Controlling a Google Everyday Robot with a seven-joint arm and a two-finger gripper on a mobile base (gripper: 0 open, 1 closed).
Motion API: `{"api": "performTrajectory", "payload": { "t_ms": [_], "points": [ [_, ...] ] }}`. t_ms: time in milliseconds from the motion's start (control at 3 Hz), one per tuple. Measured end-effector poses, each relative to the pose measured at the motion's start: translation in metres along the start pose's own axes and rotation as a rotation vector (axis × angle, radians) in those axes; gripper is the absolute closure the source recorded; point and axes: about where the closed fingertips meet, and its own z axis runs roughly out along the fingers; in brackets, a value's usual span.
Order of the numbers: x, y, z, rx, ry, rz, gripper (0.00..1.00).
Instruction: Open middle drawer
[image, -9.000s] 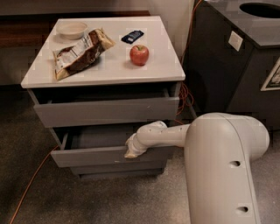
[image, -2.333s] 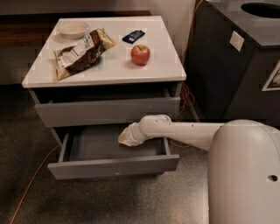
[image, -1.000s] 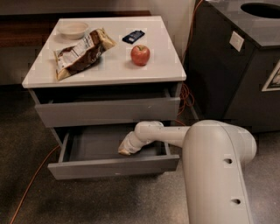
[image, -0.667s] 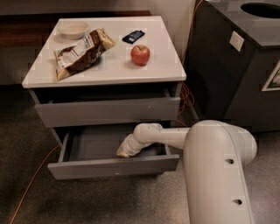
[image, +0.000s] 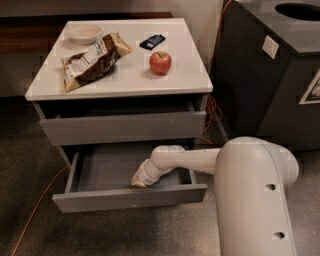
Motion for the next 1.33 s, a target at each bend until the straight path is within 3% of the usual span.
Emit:
{"api": "performTrajectory", "payload": {
  "t_ms": [667, 1333],
  "points": [
    [0.001, 0.037, 0.000, -0.054, -0.002, 0.015, 1.00],
    [-0.008, 0.081, -0.021, -0.060, -0.035, 0.029, 1.00]
  ]
}}
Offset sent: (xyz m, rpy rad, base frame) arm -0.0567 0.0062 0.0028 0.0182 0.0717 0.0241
